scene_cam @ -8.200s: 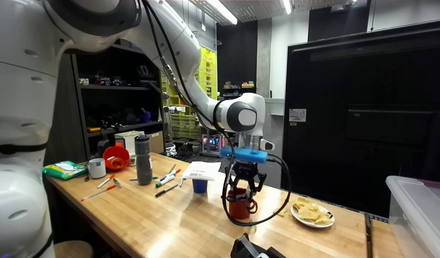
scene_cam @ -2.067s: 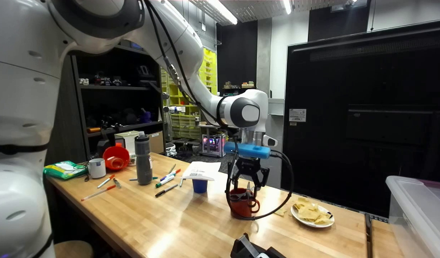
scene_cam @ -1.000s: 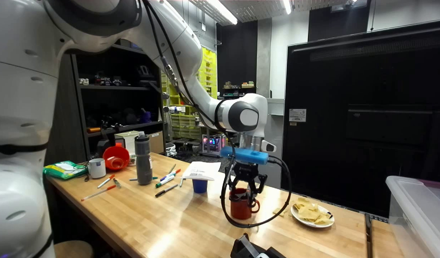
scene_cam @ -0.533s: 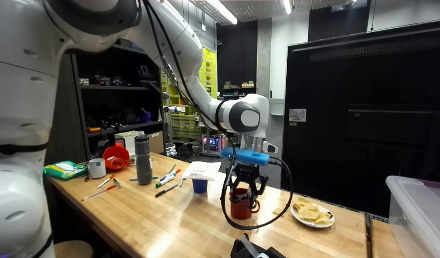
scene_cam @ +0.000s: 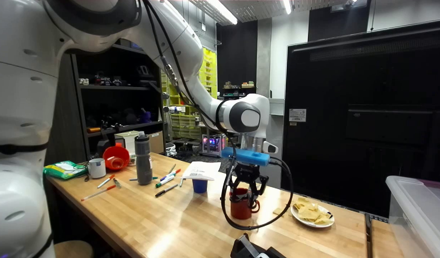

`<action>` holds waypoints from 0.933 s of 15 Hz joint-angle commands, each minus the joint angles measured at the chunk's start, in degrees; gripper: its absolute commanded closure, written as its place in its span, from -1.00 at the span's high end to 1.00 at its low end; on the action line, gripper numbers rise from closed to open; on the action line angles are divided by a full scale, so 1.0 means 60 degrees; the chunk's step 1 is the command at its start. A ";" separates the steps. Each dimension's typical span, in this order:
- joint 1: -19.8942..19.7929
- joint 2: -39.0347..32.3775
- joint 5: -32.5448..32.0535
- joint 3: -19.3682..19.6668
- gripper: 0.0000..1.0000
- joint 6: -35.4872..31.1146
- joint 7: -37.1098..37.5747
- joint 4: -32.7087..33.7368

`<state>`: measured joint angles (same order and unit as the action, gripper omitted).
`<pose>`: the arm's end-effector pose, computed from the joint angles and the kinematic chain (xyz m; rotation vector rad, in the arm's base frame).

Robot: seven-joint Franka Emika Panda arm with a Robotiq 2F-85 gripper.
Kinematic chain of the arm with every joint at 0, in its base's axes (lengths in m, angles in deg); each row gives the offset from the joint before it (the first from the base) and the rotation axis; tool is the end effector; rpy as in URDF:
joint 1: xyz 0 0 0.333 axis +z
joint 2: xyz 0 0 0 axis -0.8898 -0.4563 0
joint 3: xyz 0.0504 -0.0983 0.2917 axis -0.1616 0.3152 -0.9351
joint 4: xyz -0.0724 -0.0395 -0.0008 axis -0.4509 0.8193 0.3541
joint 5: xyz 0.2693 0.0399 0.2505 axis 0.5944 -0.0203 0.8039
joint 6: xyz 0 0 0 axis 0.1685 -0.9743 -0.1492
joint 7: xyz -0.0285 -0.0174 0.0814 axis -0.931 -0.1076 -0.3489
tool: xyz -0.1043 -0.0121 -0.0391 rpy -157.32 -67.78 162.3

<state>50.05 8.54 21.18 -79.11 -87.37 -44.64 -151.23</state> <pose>0.4953 -0.2007 0.3145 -3.0885 -0.1328 0.2973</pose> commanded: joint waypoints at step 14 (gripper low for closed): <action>-0.0086 -0.0164 0.0345 -0.0228 0.32 0.0173 -0.0182 0.0261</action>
<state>50.07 8.00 22.18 -80.01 -87.33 -44.74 -150.49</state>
